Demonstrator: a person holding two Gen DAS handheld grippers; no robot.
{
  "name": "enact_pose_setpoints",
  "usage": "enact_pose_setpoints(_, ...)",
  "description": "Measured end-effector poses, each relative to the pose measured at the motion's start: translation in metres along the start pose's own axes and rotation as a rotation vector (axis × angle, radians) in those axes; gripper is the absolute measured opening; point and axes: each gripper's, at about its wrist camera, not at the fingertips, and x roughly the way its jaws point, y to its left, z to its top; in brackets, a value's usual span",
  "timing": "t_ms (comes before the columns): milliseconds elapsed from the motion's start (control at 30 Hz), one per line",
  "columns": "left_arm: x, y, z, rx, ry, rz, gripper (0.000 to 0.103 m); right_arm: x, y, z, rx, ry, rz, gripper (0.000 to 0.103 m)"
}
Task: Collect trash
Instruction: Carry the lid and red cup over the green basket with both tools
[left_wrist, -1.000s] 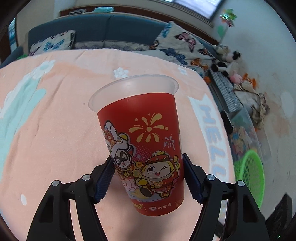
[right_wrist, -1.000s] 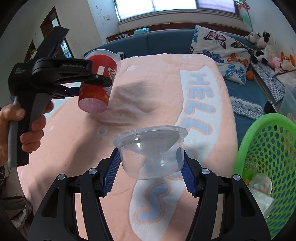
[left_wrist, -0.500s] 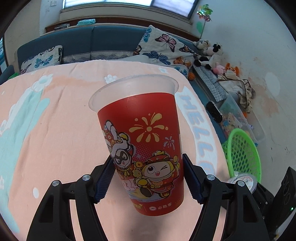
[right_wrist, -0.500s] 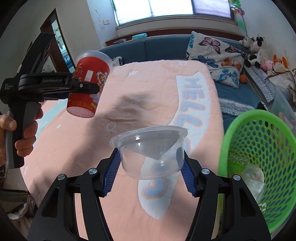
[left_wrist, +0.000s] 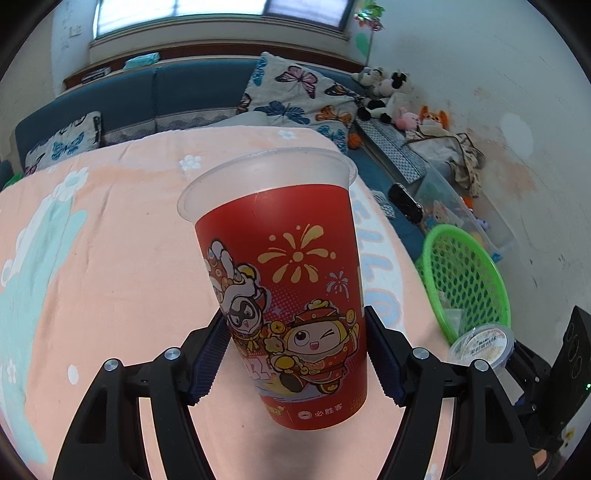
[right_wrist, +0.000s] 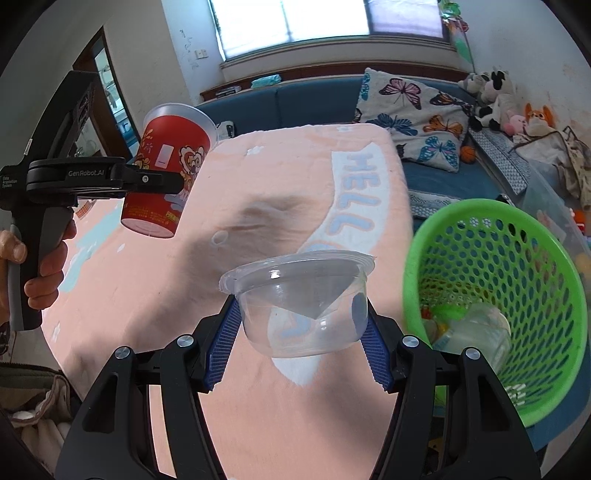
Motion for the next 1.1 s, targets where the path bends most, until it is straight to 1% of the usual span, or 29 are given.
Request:
enact_pose_setpoints(300,-0.005,-0.030,-0.005,0.074,0.008,-0.014,0.068,-0.023,-0.007,-0.005,-0.002,-0.020,-0.038,0.062)
enact_pose_setpoints(567,0.000,-0.059,-0.003,0.126,0.018,-0.037,0.068,-0.038,-0.022,-0.007,0.026,-0.029,-0.084,0.062)
enact_pose_setpoints(867,0.010,-0.092,0.007,0.179,0.032,-0.066,0.068,-0.050,-0.050,-0.008,0.069,-0.031,-0.138,0.062)
enact_pose_setpoints(1100,0.022,-0.114,0.013,0.211,0.052,-0.085,0.068,-0.054,-0.083,-0.010,0.123,-0.028,-0.183,0.062)
